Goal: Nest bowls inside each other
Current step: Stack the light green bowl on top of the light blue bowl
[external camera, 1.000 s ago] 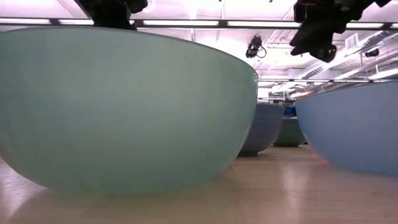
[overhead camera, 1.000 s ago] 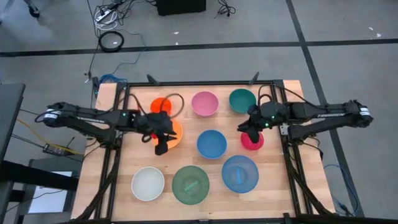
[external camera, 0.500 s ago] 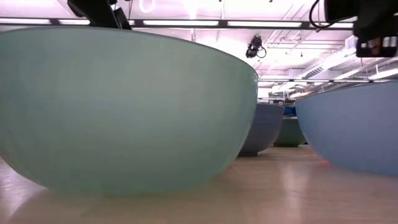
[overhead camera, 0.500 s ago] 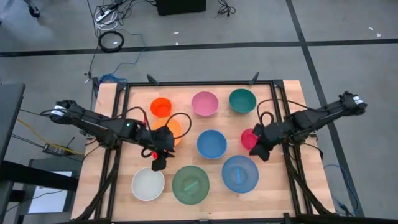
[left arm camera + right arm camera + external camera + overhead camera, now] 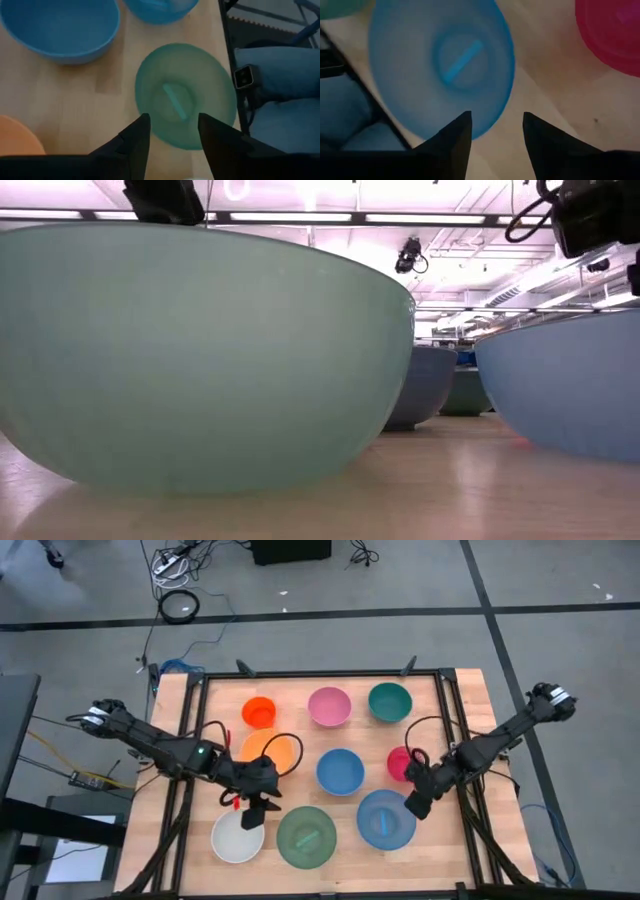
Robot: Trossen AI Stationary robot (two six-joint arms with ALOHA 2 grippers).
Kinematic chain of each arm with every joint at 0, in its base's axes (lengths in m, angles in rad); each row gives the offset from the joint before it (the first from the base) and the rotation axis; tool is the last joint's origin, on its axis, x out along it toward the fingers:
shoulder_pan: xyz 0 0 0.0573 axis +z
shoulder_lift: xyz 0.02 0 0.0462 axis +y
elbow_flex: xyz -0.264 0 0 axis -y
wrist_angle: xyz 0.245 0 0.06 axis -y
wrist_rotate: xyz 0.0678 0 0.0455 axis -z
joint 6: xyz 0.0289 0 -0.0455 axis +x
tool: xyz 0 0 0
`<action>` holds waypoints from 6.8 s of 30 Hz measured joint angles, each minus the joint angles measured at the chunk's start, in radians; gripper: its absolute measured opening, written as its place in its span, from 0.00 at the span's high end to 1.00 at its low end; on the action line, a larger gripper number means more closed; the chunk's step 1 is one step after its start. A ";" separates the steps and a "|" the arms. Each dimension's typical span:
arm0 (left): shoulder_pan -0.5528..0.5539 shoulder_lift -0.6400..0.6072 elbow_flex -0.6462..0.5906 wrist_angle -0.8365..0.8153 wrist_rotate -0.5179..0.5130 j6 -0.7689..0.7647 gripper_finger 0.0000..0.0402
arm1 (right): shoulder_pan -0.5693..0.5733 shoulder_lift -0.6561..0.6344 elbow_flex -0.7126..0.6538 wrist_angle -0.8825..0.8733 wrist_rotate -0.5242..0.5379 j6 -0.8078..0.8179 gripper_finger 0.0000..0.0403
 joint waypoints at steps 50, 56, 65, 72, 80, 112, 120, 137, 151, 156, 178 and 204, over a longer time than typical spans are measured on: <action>-0.041 0.298 -0.002 0.046 0.018 -0.197 0.53 | 0.209 -0.147 0.001 0.379 0.743 -0.326 0.58; -0.041 0.343 -0.002 0.057 0.029 -0.227 0.53 | 0.210 -0.147 0.001 0.383 0.738 -0.341 0.58; -0.041 0.387 -0.002 0.073 0.040 -0.234 0.57 | 0.213 -0.147 0.001 0.390 0.720 -0.348 0.58; -0.040 0.387 -0.002 0.075 0.056 -0.235 0.92 | 0.215 -0.147 0.001 0.393 0.718 -0.355 0.58; -0.040 0.387 -0.002 0.131 0.062 -0.225 0.97 | 0.215 -0.147 0.001 0.394 0.717 -0.370 0.58; 0.162 0.635 0.522 0.141 -0.162 0.248 0.98 | 0.251 -0.200 0.001 0.602 0.906 -0.703 0.58; 0.204 0.738 0.683 0.109 -0.112 0.322 0.98 | 0.281 -0.250 0.002 0.820 0.922 -0.969 0.58; 0.237 0.770 0.709 0.244 -0.059 0.369 0.98 | 0.288 -0.250 0.002 0.858 0.952 -1.060 0.58; 0.241 0.843 0.706 0.267 -0.050 0.344 0.97 | 0.293 -0.250 0.002 0.847 0.954 -1.060 0.58; 0.241 0.839 0.707 0.275 -0.049 0.335 0.89 | 0.299 -0.250 0.002 0.839 0.952 -1.060 0.58; 0.166 0.834 1.022 -0.060 -0.129 0.423 0.65 | 0.227 -0.163 0.002 0.442 0.991 -0.696 0.58; 0.054 0.830 1.199 -1.065 -0.530 0.073 0.65 | -0.031 0.144 0.001 0.325 0.664 -0.406 0.67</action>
